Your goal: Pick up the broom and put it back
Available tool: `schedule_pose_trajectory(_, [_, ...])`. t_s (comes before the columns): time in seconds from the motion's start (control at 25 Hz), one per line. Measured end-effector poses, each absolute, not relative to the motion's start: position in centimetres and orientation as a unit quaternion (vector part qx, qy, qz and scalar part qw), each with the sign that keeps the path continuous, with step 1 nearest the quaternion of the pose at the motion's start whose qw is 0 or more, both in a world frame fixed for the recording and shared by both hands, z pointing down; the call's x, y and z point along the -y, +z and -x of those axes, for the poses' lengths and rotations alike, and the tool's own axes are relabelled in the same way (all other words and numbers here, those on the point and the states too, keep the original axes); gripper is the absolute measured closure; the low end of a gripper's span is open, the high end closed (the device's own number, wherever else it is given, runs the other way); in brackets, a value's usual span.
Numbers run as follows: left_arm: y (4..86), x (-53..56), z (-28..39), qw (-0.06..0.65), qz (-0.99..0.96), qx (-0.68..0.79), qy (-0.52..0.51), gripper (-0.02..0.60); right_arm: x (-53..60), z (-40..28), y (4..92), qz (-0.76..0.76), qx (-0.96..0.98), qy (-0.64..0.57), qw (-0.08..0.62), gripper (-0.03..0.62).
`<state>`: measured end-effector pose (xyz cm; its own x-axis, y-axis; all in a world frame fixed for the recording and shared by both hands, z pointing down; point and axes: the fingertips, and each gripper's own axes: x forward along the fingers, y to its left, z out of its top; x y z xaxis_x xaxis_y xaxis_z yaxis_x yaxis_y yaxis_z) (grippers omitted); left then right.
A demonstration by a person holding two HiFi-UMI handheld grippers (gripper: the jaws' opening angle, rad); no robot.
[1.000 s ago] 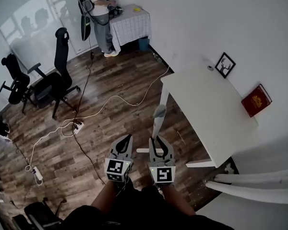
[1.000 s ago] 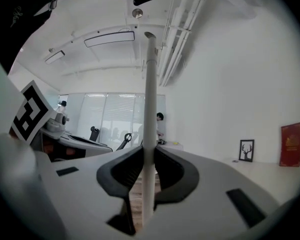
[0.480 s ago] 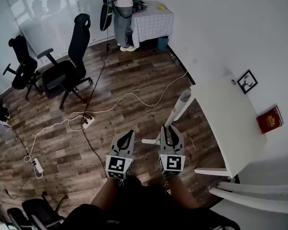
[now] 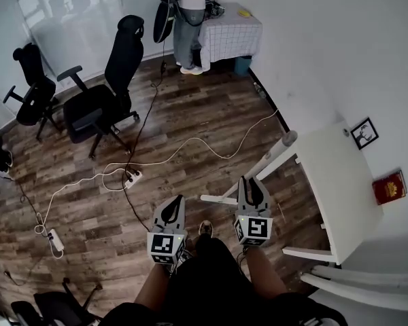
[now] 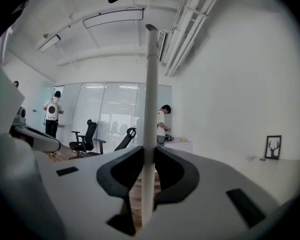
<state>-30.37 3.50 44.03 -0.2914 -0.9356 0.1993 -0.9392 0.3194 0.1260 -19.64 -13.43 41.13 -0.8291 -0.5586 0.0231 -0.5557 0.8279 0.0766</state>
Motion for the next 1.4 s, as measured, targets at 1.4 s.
schedule_pose_trajectory(1.4, [46.7, 27.9, 50.8, 0.111, -0.810, 0.567, 0.104, 0.581, 37.4, 34.6, 47.7, -0.558, 0.829, -0.011, 0.026, 0.505])
